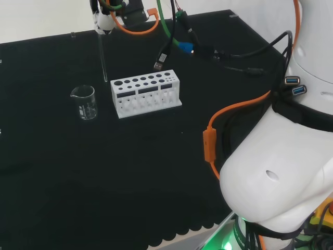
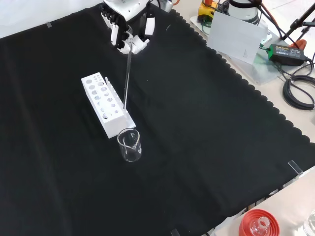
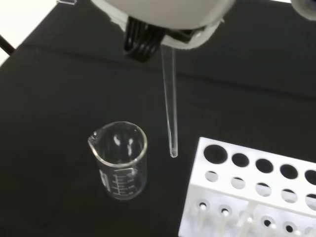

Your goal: Stir in the beaker to the left of the white test tube rack with the glass rod.

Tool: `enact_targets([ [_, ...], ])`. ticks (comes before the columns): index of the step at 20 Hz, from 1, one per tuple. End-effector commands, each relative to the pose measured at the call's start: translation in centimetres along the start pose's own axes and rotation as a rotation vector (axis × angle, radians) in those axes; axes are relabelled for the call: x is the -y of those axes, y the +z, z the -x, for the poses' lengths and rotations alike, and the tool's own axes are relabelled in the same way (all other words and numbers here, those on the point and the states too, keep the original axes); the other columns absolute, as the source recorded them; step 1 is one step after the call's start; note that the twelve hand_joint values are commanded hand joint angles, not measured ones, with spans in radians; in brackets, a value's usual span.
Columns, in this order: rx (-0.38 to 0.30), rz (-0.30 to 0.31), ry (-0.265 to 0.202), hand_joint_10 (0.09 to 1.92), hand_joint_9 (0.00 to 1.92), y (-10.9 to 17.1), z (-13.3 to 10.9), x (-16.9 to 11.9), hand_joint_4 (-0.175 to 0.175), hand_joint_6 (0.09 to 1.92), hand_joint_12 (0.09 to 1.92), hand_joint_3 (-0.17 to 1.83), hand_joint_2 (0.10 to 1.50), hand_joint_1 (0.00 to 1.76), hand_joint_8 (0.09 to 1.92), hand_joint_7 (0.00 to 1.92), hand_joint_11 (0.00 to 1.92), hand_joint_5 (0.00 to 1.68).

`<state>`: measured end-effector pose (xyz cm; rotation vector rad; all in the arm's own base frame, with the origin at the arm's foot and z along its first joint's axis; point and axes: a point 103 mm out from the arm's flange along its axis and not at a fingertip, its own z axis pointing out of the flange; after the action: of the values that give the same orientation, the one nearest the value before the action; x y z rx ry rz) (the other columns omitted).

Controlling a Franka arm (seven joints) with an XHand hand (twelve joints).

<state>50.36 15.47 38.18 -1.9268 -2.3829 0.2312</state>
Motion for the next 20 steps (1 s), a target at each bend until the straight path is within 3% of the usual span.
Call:
enact_targets([
  [1,-0.001,0.003,-0.003,0.09,1.92,0.0,0.2,0.5,-0.175,0.98,0.45,0.84,0.63,1.19,0.58,1.61,1.7,1.14],
  [9,-0.003,0.009,-0.015,0.09,1.92,-0.2,0.0,0.5,-0.175,0.98,0.45,0.84,0.63,1.19,0.57,1.61,1.7,1.14],
  [20,-0.004,0.015,-0.072,0.09,1.92,-0.4,-0.7,-1.0,-0.175,0.98,0.45,0.84,0.63,1.19,0.57,1.61,1.7,1.14],
])
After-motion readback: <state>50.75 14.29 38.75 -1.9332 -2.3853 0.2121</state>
